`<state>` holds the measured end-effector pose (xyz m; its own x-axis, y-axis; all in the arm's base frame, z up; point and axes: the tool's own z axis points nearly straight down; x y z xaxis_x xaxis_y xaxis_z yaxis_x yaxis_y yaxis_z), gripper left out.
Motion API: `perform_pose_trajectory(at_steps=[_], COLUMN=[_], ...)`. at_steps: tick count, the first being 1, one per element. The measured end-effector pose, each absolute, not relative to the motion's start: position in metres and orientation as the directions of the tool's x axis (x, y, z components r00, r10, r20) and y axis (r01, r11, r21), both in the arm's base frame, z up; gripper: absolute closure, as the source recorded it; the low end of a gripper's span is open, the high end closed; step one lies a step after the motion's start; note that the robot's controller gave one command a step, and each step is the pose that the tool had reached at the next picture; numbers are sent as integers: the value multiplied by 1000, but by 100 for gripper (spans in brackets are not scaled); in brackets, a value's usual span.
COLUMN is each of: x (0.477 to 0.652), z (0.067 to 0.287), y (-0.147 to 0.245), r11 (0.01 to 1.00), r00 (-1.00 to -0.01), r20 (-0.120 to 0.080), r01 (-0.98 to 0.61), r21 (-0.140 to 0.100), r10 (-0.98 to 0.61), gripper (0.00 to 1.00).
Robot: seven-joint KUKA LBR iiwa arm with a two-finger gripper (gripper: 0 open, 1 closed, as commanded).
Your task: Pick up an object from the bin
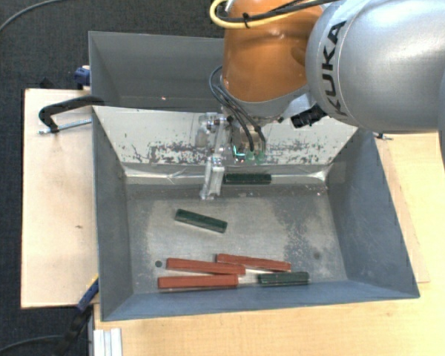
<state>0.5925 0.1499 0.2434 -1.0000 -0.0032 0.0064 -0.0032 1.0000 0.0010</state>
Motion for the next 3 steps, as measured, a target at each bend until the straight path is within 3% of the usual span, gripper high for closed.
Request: perform_pose_trajectory(at_steps=[1,2,3], x=[594,596,596], z=[93,98,98], y=[112,114,114], r11=[987,987,987], r00=[-987,-987,-987], r20=[7,-2,-2], r01=[-158,-158,-158], r21=[0,2,2], r10=[-158,-158,-158], gripper=[0,100,0])
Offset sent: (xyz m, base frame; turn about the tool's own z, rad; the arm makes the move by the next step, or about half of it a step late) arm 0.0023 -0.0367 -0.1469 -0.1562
